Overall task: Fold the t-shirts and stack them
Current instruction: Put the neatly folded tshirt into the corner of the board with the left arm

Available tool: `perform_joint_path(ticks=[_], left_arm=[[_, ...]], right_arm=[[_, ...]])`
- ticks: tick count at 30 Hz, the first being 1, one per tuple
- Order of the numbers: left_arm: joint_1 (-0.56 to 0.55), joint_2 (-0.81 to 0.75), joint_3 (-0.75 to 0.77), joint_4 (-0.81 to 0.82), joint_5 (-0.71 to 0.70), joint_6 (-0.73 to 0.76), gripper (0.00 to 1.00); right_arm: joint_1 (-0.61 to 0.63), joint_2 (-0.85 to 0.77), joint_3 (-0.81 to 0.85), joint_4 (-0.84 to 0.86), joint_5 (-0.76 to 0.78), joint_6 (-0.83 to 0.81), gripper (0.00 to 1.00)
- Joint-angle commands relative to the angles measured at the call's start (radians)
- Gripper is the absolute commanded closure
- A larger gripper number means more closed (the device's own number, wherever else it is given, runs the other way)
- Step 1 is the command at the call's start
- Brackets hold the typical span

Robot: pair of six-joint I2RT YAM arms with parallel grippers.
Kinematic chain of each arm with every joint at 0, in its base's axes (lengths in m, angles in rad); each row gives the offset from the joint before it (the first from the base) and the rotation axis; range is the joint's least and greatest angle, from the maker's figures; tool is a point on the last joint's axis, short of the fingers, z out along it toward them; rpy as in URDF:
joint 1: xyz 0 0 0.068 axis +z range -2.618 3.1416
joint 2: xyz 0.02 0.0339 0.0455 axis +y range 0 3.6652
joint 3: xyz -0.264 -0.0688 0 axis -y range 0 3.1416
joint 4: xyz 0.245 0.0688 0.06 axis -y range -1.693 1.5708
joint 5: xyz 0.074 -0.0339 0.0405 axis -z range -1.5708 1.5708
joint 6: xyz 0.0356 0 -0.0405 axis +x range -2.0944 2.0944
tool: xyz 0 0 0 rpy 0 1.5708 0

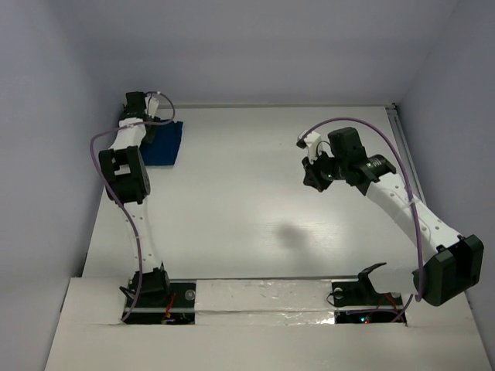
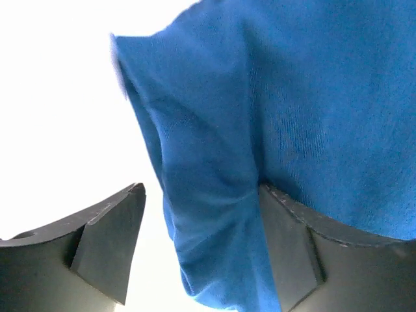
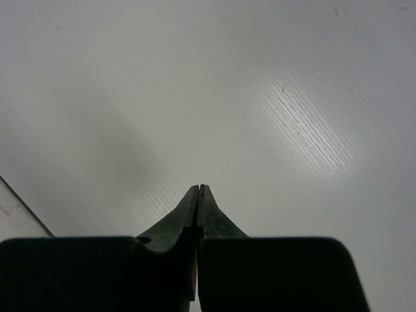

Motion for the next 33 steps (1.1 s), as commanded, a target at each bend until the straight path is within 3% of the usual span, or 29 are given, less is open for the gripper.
perform_joint_path(ticks=[1,8,11,15,21,27,30,31,33], left_arm=[[0.001,-0.163,0.0,0.087,0.027,-0.053,0.31],[0.001,-0.305,-0.044,0.074,0.064,-0.115,0.32],[0.001,-0.404,-0.095,0.047,0.156,-0.153,0.34],[0.001,-0.614,-0.241,0.054,0.457,-0.217,0.34],[0.001,-0.93,-0.501,0.048,0.806,-0.293,0.32],[0.001,-1.304,-0.911,0.185,0.837,-0.274,0.27],[0.001,-1.51,-1.11,0.292,0.79,-0.303,0.14],[0.001,-1.596,-1.197,0.316,0.786,-0.316,0.06],[0.001,-1.661,-1.265,0.361,0.794,-0.334,0.01]], right_arm=[[-0.004,-0.016,-0.006,0.043,-0.027,0.003,1.0],[-0.004,-0.032,-0.012,0.051,-0.017,0.005,1.0],[-0.004,-0.049,-0.024,0.064,-0.007,0.002,1.0],[-0.004,-0.082,-0.046,0.112,0.091,0.011,1.0],[-0.016,-0.192,-0.113,0.207,0.182,0.01,0.86],[-0.116,-0.31,-0.147,0.268,0.185,0.046,0.77],[-0.179,-0.387,-0.17,0.305,0.191,0.063,0.73],[-0.194,-0.413,-0.175,0.317,0.199,0.071,0.65],[-0.22,-0.425,-0.181,0.322,0.202,0.074,0.56]])
